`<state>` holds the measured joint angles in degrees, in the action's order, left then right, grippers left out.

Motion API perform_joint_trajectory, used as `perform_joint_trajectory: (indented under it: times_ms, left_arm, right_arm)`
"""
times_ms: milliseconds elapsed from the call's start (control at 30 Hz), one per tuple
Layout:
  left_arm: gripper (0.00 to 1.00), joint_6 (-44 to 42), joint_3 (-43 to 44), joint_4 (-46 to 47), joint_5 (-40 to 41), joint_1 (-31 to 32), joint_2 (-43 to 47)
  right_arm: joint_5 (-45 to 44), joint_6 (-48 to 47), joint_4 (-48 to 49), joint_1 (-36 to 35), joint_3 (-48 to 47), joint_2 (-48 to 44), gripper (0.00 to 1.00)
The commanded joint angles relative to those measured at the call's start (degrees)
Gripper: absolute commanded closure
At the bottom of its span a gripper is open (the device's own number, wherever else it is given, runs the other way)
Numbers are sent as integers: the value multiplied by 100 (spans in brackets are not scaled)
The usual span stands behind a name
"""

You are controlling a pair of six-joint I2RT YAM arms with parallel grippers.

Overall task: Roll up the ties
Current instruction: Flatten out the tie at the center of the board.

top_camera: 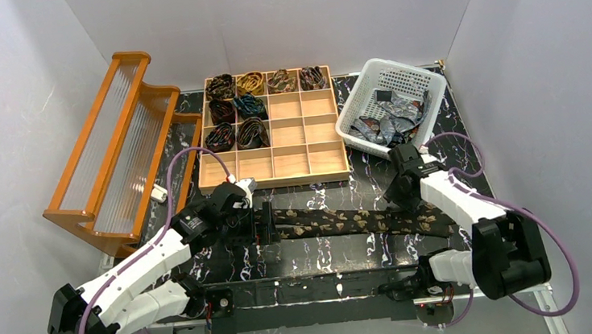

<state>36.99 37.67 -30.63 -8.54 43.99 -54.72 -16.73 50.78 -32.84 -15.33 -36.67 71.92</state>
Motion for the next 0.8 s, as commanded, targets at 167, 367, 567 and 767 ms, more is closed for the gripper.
perform_joint_trajectory:
  times_ms: [167, 367, 567, 767]
  left_arm:
    - [2, -197, 312, -253, 100, -12, -27]
    - [2, -86, 319, -269, 224, -13, -65]
    - [2, -119, 358, -275, 242, -13, -107]
    - [2, -116, 357, -323, 282, -22, -89]
  right_arm:
    - [-1148, 842, -2284, 51, -1275, -357, 30]
    - [-1128, 2068, -2682, 214, -349, -1237, 33]
    - [-930, 2251, -2380, 405, -68, -1452, 41]
    - [-385, 1550, -1412, 703, 211, -749, 51]
